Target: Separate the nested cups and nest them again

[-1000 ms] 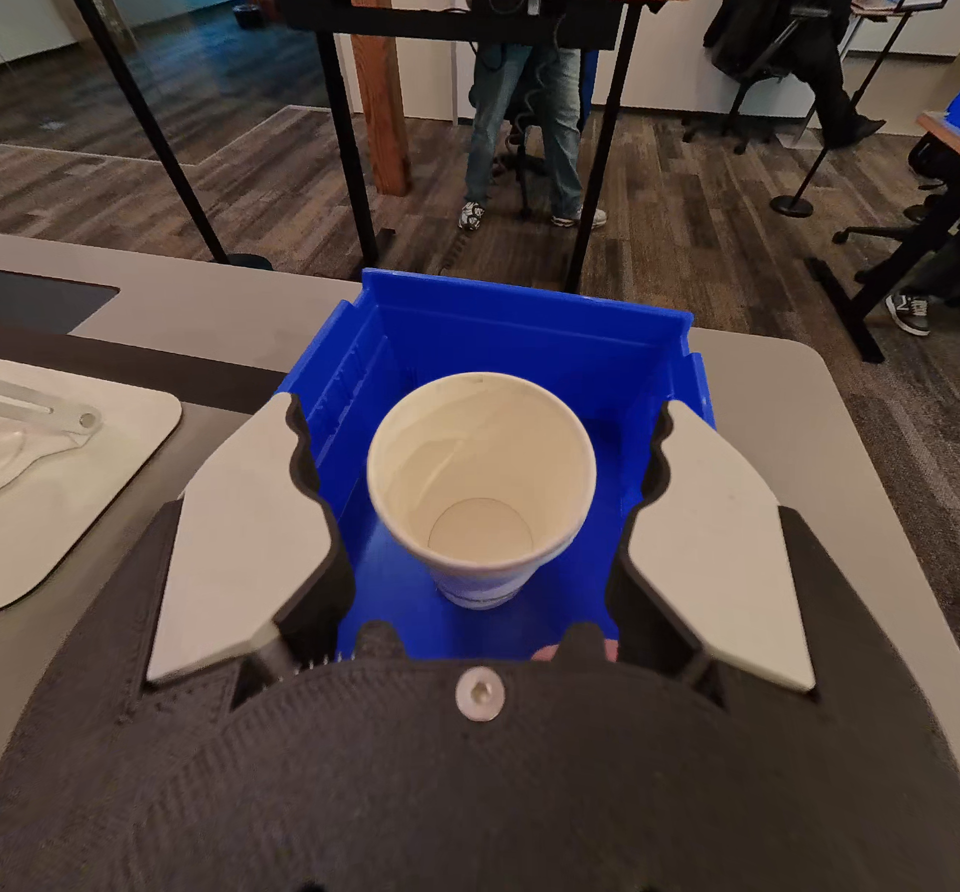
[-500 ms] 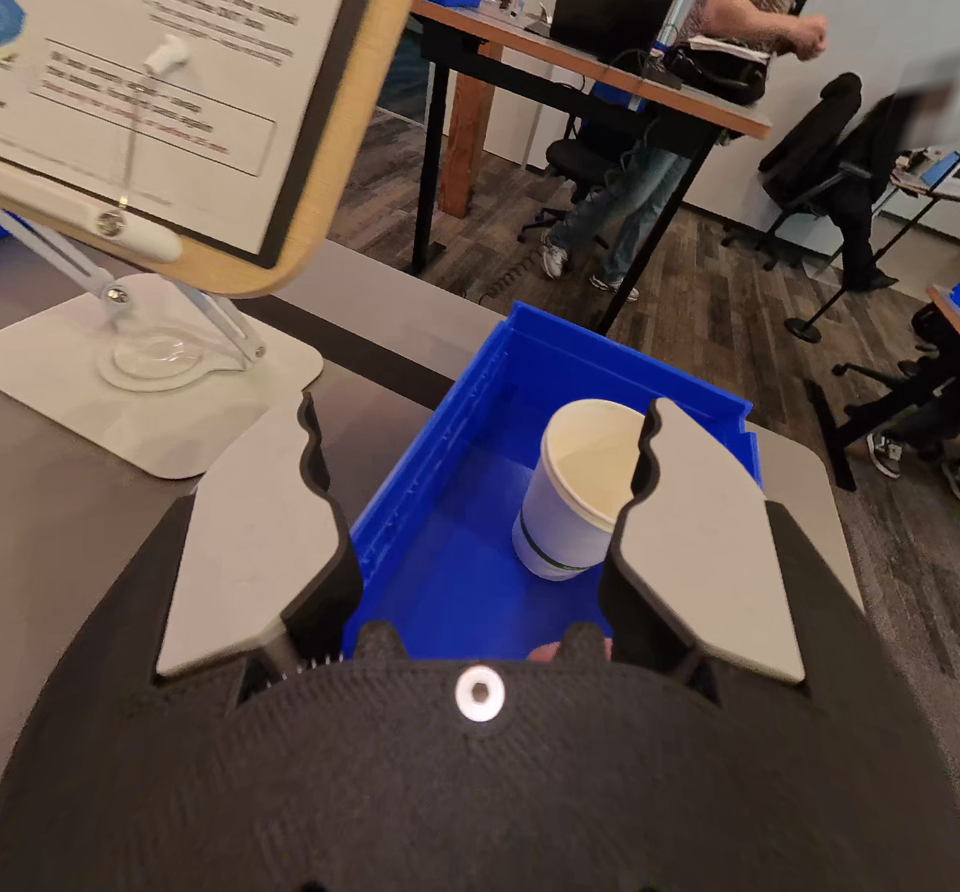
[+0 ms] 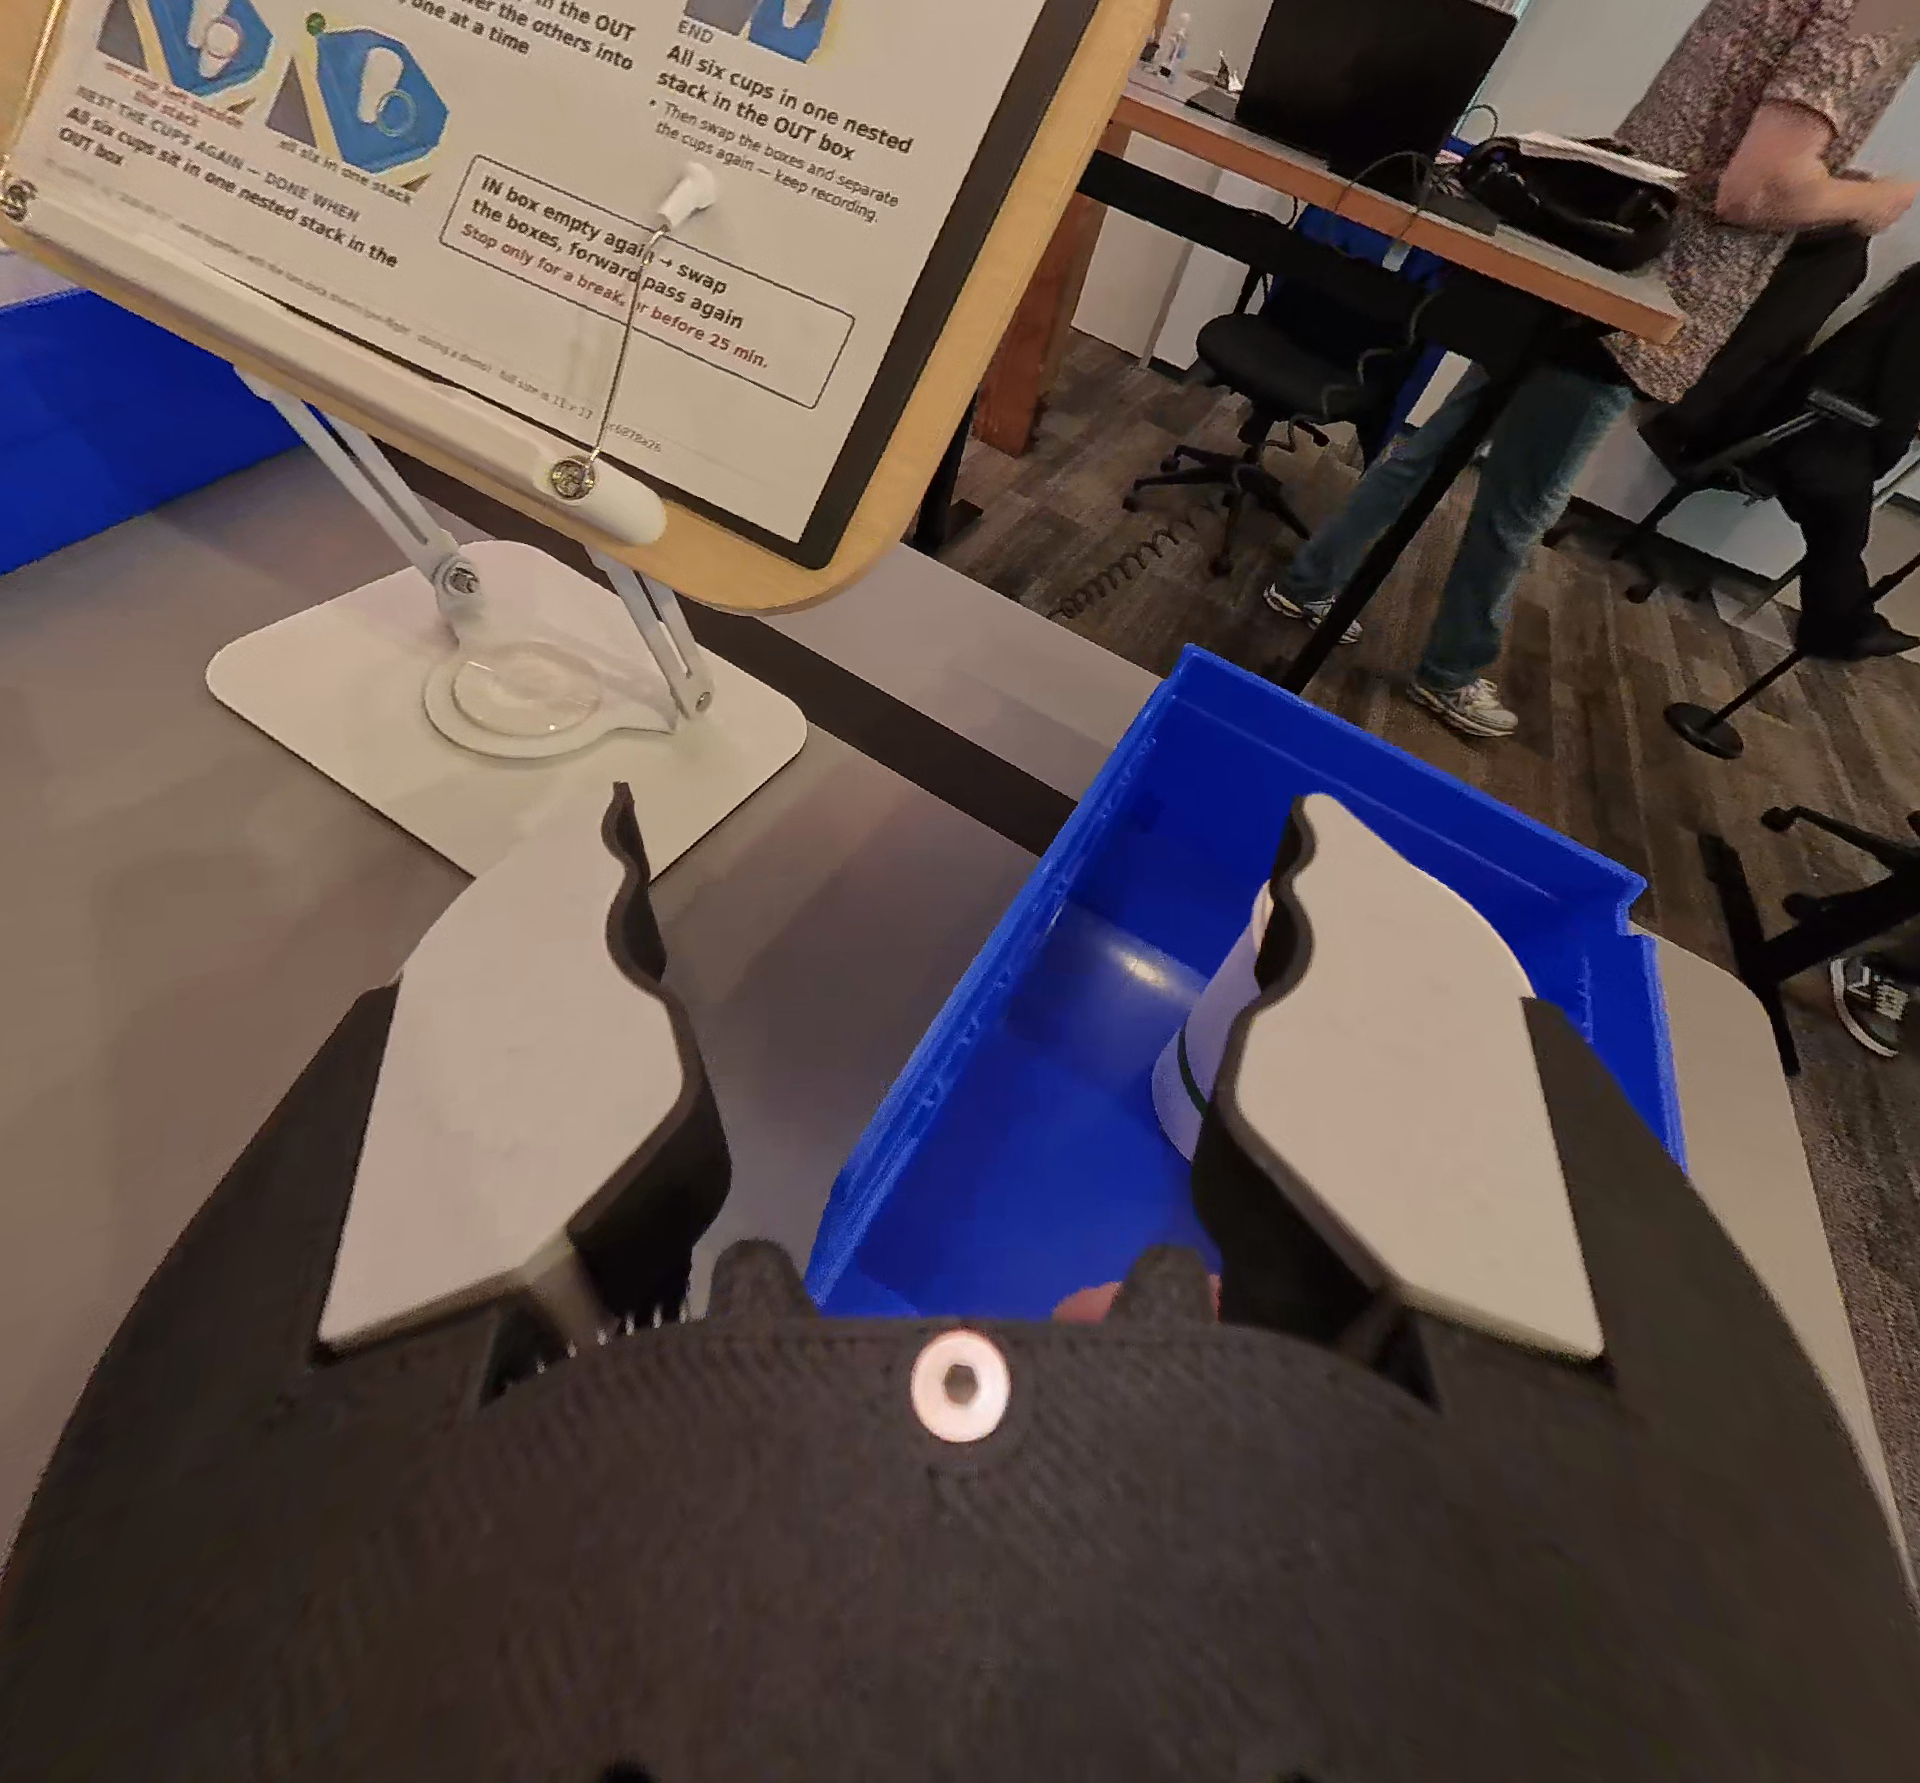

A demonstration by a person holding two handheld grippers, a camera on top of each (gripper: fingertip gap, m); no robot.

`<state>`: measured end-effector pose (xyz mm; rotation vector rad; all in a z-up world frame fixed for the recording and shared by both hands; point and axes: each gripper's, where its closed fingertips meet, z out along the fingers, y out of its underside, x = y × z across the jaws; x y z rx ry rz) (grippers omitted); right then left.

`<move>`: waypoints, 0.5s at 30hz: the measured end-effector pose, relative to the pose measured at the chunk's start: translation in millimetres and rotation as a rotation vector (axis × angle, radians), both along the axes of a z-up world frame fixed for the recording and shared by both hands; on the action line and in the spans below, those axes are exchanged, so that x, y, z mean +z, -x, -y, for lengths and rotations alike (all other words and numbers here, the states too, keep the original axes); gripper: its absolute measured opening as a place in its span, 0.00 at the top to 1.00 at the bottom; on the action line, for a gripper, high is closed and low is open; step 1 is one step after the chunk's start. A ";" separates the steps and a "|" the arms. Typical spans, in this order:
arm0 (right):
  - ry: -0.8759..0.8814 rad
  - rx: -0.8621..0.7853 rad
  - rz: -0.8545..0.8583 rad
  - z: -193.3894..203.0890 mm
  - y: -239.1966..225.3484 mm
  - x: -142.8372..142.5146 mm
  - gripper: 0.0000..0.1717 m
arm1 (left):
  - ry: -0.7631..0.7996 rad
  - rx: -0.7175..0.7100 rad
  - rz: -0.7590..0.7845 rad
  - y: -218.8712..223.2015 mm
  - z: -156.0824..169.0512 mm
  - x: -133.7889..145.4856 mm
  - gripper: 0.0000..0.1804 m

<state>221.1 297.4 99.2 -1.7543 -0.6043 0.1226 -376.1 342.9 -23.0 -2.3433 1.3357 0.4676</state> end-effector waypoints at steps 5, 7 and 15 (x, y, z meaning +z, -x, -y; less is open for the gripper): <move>-0.005 0.040 0.005 2.5 14.0 1.4 0.33 | 0.011 -0.022 -0.007 -5.2 9.3 4.2 0.99; -0.010 0.066 0.001 4.3 23.2 5.0 0.33 | 0.011 -0.033 -0.005 -8.2 16.8 11.1 1.00; -0.026 0.343 -0.018 32.4 107.5 28.3 0.34 | 0.109 -0.217 0.047 -56.5 91.5 60.2 1.00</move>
